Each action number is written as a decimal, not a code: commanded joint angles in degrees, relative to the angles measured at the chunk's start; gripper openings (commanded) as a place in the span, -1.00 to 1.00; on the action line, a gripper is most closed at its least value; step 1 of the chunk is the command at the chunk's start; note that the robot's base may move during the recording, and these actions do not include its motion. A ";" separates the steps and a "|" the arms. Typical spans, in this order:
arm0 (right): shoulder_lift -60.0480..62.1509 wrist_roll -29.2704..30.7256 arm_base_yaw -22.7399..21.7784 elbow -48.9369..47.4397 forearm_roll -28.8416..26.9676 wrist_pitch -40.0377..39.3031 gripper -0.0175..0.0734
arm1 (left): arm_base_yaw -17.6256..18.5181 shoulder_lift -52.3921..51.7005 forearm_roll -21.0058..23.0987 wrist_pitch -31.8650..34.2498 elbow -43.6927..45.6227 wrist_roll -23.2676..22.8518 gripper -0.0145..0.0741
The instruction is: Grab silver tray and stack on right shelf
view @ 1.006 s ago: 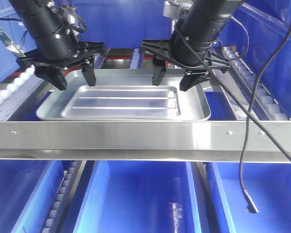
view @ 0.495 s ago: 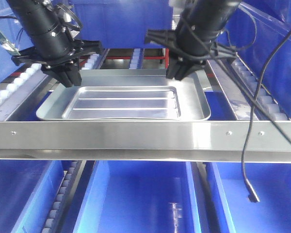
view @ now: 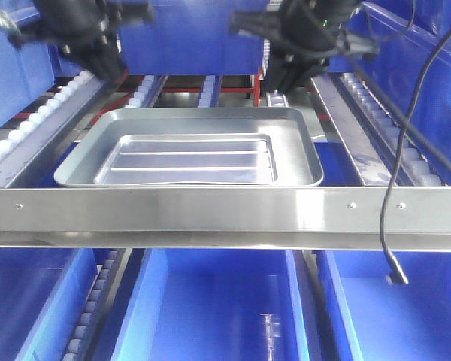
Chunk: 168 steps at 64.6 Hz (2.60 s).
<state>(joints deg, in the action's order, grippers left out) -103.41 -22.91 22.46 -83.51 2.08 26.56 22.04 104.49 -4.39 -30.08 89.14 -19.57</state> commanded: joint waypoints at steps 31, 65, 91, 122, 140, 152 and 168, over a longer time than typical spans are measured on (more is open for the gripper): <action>32.72 1.02 0.10 38.77 19.32 -38.32 -0.51 | 0.96 -35.74 -18.66 45.72 -45.30 1.93 -0.87; 73.65 1.02 0.10 64.10 20.27 -39.19 -0.51 | 0.96 -73.77 -16.12 49.61 -71.59 1.84 -0.87; 79.82 1.02 0.10 64.74 20.27 -39.58 -0.51 | 0.96 -81.73 -16.12 50.53 -72.50 1.84 -0.87; 89.97 6.23 -9.36 73.36 4.31 -32.91 -0.51 | 0.96 -81.73 -16.21 50.53 -72.50 1.84 -0.87; 102.62 14.21 -12.82 84.52 -3.72 -32.37 -0.51 | 0.96 -81.73 -16.21 50.53 -72.50 1.84 -0.87; 104.95 22.91 -12.82 85.22 -10.30 -31.43 -0.51 | 0.96 -81.73 -16.21 50.53 -72.50 1.84 -0.87; 104.98 22.91 -12.82 85.22 -9.77 -26.56 -0.51 | 0.96 -81.73 -16.21 50.53 -72.53 1.84 -0.87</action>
<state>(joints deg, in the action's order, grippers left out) 0.59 -0.85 9.93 1.72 -7.81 2.80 22.72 22.51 -21.41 15.78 14.88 -17.82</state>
